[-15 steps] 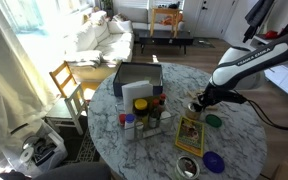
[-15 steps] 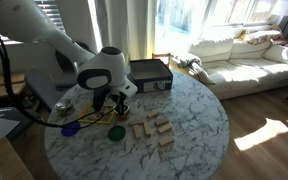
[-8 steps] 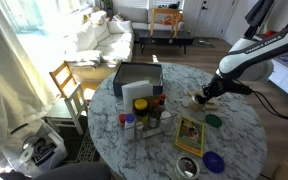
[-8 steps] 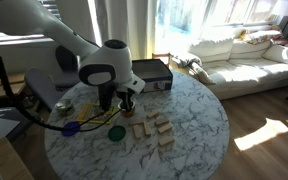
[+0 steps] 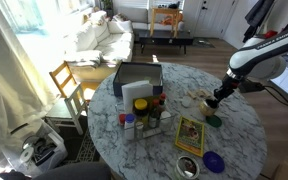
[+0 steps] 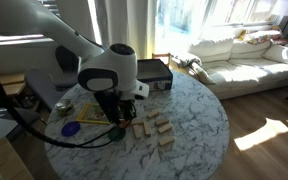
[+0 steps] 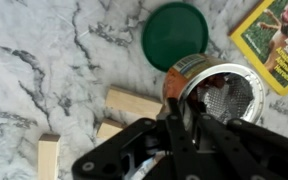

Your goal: Take the lid off of the can then put the can on the lid

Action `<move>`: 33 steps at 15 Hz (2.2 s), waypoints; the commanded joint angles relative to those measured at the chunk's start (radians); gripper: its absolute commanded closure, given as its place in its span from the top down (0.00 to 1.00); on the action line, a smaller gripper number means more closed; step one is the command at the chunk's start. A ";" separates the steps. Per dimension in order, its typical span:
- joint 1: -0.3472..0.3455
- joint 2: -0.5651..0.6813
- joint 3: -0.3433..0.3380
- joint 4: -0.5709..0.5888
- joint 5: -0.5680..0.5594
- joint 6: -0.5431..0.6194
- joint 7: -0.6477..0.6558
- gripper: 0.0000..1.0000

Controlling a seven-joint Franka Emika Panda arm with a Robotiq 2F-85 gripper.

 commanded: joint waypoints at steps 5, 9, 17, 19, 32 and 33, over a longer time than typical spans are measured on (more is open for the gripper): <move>-0.018 -0.012 -0.002 -0.063 -0.016 -0.012 -0.173 0.03; -0.030 -0.024 -0.003 -0.077 -0.014 -0.006 -0.250 0.03; -0.029 -0.025 -0.011 -0.095 -0.019 0.017 -0.320 0.03; -0.030 -0.028 -0.008 -0.100 -0.013 0.016 -0.339 0.03; -0.024 -0.026 -0.007 -0.127 -0.016 0.065 -0.343 0.03; -0.023 -0.026 -0.007 -0.128 -0.018 0.063 -0.343 0.03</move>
